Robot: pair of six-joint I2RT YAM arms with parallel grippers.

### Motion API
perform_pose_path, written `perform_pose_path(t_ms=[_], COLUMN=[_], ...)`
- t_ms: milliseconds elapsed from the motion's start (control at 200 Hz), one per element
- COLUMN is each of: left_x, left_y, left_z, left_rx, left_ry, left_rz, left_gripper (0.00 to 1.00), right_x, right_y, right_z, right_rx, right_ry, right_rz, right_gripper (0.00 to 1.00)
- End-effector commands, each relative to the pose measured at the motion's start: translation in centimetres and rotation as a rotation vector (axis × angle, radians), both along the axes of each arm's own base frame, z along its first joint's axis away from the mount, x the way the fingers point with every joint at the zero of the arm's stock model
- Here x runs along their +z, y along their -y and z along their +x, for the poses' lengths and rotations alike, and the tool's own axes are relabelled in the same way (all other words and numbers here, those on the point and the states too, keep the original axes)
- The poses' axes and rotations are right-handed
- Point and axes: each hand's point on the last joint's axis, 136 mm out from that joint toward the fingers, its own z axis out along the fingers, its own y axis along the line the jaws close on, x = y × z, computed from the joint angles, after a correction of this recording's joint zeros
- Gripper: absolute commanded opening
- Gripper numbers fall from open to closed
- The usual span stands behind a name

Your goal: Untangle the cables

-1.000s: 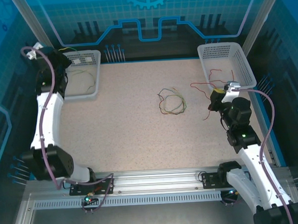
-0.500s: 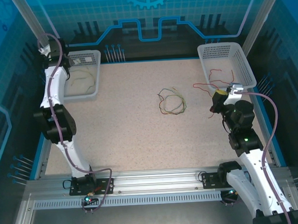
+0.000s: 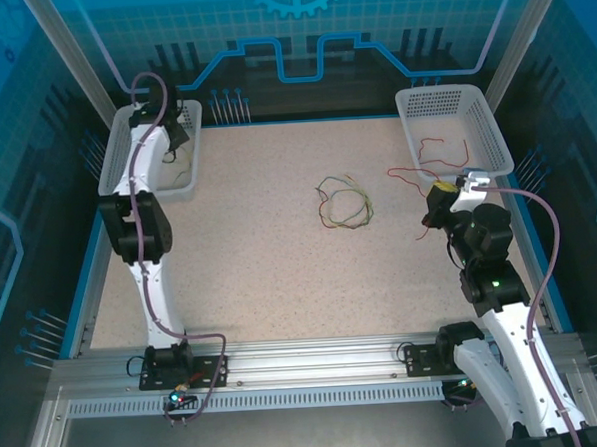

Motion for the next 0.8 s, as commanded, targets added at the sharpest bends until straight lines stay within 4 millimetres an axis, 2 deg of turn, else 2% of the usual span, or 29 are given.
perform_pose_path(t_ms=[0, 145, 440, 795], left_x=[-2.8, -4.7, -5.9, -9.0], left_y=[0.5, 0.7, 1.2, 1.9], left_z=[-1.0, -1.1, -0.5, -0.2], left_rx=[-0.031, -0.039, -0.068, -0.074], left_ry=[-0.127, -0.179, -0.207, -0.222], left_rz=[-0.011, -0.009, 0.015, -0.001], left_gripper=[0.0, 0.0, 0.01, 0.03], right_x=[1.0, 0.8, 0.7, 0.6], right_y=[0.4, 0.4, 0.3, 0.2], right_z=[-0.3, -0.3, -0.4, -0.6], right_rx=[-0.009, -0.008, -0.003, 0.001], right_ry=[0.02, 0.017, 0.017, 0.02], right_rz=[-0.005, -0.002, 0.002, 0.008], right_gripper=[0.0, 0.0, 0.0, 0.0])
